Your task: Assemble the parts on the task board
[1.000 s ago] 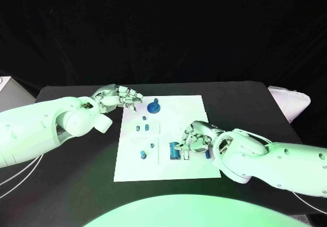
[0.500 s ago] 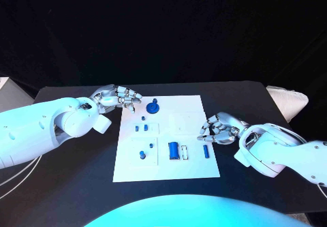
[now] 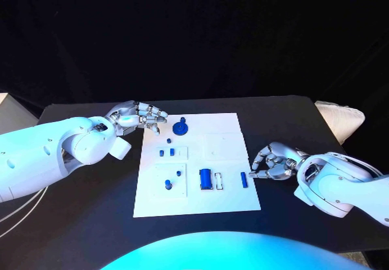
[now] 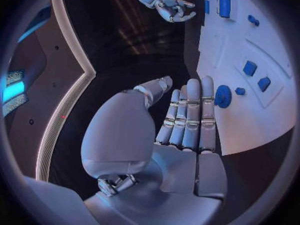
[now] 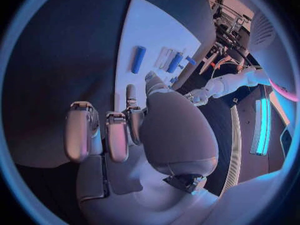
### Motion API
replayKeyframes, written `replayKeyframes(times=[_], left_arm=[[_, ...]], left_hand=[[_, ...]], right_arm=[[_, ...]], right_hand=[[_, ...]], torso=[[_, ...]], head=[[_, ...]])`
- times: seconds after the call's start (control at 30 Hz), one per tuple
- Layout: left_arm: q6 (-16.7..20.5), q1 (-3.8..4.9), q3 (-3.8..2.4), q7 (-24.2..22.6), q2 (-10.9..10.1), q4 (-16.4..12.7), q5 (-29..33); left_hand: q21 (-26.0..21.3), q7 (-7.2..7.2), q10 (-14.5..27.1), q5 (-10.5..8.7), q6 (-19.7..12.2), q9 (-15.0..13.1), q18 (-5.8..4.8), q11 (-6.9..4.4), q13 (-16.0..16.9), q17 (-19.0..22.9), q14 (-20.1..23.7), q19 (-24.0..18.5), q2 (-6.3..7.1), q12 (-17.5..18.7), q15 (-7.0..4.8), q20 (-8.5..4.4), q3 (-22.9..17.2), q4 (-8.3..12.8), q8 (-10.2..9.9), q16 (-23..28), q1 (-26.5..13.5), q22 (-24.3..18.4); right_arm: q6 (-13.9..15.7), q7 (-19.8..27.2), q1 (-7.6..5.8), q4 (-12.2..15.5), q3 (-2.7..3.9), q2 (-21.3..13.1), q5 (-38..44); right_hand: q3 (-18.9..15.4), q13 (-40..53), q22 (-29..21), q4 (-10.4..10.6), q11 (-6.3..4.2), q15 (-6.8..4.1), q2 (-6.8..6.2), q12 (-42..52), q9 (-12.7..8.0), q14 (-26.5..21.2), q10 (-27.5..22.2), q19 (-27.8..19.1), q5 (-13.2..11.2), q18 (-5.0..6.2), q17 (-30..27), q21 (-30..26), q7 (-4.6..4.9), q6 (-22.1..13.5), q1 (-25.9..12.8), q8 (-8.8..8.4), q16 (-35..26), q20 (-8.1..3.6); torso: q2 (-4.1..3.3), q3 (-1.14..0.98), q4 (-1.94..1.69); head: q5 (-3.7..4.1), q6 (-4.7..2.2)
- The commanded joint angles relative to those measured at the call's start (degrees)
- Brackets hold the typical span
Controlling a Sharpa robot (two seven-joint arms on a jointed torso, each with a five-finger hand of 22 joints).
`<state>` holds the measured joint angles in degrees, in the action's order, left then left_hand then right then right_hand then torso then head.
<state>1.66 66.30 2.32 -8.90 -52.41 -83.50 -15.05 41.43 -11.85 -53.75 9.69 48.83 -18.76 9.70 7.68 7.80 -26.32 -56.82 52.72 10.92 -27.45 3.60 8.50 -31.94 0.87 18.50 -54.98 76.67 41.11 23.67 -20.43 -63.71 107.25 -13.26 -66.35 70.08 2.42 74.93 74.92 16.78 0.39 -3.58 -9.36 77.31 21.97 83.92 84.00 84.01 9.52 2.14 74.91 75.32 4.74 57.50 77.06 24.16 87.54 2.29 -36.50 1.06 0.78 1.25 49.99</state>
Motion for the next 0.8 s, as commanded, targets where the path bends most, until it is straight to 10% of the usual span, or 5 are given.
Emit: replayKeyframes(times=[0.03,0.8], left_arm=[[-0.4,0.02,-0.04,-1.0,0.0,-0.3,0.0],[-0.7,0.02,-0.04,-0.8,-0.1,-0.3,0.0]], left_hand=[[-0.3,0.05,0.4,0.12,-0.3,0.1,0.77,0.20,-0.1,0.1,0.2,-0.1,-0.61,-0.4,0.11,0.45,-0.1,-0.4,0.2,0.1,0.0,-0.1],[-0.4,0.07,0.4,0.11,-0.3,0.1,0.77,0.18,-0.1,0.1,0.2,-0.1,-0.62,-0.4,0.11,0.47,-0.1,-0.5,0.3,0.0,-0.1,-0.1]], right_arm=[[-2.8,-5.3,0.93,0.0,-0.02,0.3,5.4],[-0.4,-8.4,3.36,-1.0,-0.01,4.6,7.0]], right_hand=[[-0.9,8.3,11.5,0.0,-0.16,0.04,0.08,-0.4,0.1,5.0,0.4,3.1,-0.2,0.45,11.1,-0.4,-0.15,0.6,-1.2,-0.01,-0.3,0.21],[-2.8,8.5,11.6,0.0,-0.35,-0.12,1.27,0.0,0.2,5.1,0.7,3.3,1.2,0.37,11.5,-0.1,-0.39,1.0,-4.1,-0.21,-0.1,0.08]], torso=[[-0.06,-0.04,-0.06],[-0.03,-0.01,-0.05]], head=[[-0.02,0.01],[0.00,0.01]])
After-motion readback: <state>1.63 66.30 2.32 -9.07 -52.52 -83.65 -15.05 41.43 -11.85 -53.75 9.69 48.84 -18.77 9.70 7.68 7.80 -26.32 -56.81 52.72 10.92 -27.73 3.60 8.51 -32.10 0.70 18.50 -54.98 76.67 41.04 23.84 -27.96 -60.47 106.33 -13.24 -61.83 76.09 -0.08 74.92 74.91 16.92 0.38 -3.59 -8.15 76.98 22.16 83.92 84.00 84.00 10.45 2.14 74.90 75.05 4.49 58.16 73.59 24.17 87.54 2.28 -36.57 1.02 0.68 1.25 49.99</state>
